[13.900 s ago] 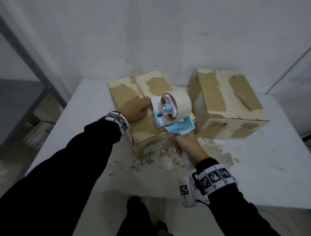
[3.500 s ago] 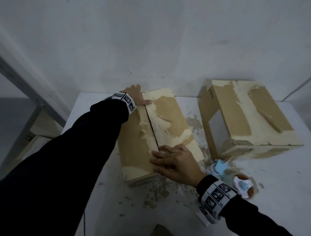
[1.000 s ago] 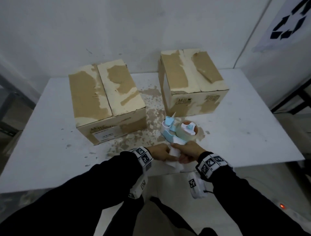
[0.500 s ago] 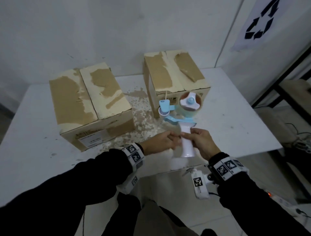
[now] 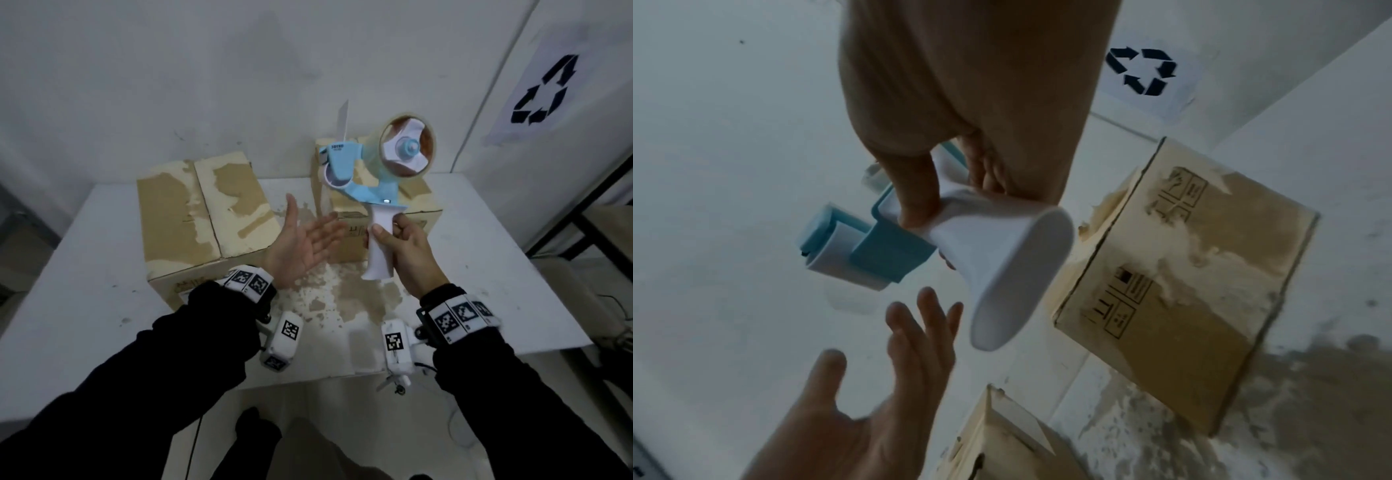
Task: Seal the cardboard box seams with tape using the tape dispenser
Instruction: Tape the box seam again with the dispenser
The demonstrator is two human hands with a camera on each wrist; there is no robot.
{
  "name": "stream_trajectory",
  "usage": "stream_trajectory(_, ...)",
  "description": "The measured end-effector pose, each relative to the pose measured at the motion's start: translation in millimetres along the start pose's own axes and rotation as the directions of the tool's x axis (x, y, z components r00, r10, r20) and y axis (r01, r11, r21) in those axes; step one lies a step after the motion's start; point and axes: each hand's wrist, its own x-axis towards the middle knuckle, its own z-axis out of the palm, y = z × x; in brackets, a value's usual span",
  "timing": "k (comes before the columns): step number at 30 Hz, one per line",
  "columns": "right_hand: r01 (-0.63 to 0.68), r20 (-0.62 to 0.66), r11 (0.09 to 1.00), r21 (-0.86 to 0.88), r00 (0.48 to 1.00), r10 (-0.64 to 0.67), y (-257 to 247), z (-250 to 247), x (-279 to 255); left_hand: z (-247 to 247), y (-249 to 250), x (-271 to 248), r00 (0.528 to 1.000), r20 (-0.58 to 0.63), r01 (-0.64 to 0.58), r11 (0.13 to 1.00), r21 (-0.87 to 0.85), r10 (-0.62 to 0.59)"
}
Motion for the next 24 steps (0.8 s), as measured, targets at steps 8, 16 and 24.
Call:
stream_trajectory(8,0.024,0.104,0.999,0.034,0.994,-0.027,-7,40,17,-13,50,-8,0.986,-0.042,-0.165,0.97,-0.177,0.16)
stream_trajectory(16,0.065,0.084,0.998,-0.022,0.994,-0.063,-5,88,47,-62,94,-25,0.984,-0.076,-0.158,0.987,0.022,0.159)
stream_trajectory(24,0.054,0.168,0.973,-0.224,0.986,-0.016,2,155,99,-116,153,-31,0.964,-0.264,0.006,0.993,0.117,0.026)
